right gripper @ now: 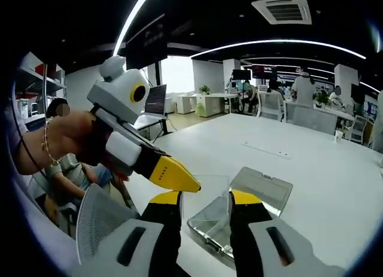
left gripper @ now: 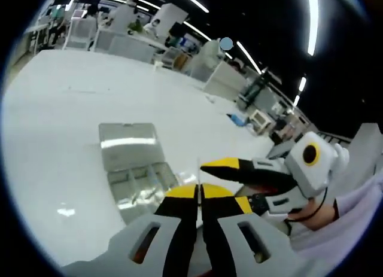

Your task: Insert the divider into the dual guide fixture by aligning both edges with the guide slots and pushing it downward to the bottom, including one-sided entry, uneven engagement, binding, and posture correction.

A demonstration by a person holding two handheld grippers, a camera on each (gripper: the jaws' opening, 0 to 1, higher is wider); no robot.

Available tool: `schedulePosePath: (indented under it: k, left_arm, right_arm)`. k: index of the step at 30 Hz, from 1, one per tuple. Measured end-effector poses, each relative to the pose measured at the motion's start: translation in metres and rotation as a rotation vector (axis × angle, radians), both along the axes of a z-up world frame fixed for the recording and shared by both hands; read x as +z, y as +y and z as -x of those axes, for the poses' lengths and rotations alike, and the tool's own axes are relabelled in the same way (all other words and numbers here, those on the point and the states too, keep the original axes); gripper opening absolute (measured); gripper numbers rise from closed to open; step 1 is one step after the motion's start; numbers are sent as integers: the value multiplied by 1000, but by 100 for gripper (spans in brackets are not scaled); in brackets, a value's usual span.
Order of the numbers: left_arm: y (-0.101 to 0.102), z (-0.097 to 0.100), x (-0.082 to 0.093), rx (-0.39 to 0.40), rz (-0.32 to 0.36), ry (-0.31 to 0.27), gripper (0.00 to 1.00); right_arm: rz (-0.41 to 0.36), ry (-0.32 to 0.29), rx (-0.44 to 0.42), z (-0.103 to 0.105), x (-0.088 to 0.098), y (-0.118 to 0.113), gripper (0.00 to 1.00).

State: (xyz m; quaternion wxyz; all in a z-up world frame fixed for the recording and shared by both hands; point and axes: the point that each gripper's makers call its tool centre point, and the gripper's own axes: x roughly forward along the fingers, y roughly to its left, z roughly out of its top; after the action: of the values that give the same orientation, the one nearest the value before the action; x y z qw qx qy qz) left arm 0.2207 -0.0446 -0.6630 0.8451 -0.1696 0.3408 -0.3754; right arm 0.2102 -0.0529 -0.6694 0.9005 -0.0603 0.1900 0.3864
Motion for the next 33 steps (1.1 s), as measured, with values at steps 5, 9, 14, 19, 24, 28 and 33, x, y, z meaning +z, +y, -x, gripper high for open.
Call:
schedulePosePath:
  k: [5,9,14,19,24,28,33]
  left_arm:
    - [2,-1,-2,4,-4,1,0]
    - [4,0,-3,4,-7,2,0]
    - [6,0,-5,-6,-9,-3,0]
    - [9,-3,-7,-32,-31,-22,0]
    - [10,-4,-8,-85,-52,-56,0]
    - [9,-4,-12,-144,-80,-79,0]
    - [5,-9,-15,-208,-102,-106,0]
  right_arm:
    - [-49,42,19,3,-4,2,34]
    - [-34,38,14,1,-6,-4,32]
    - [-47,64,55,5,-7,-5,32]
    - [-20,67,110,10,-10,-12,31]
    - [-27,105,218,23,-12,-16,31]
    - [-11,104,254,25,-13,-25,32]
    - [52,84,300,21,-11,-40,32]
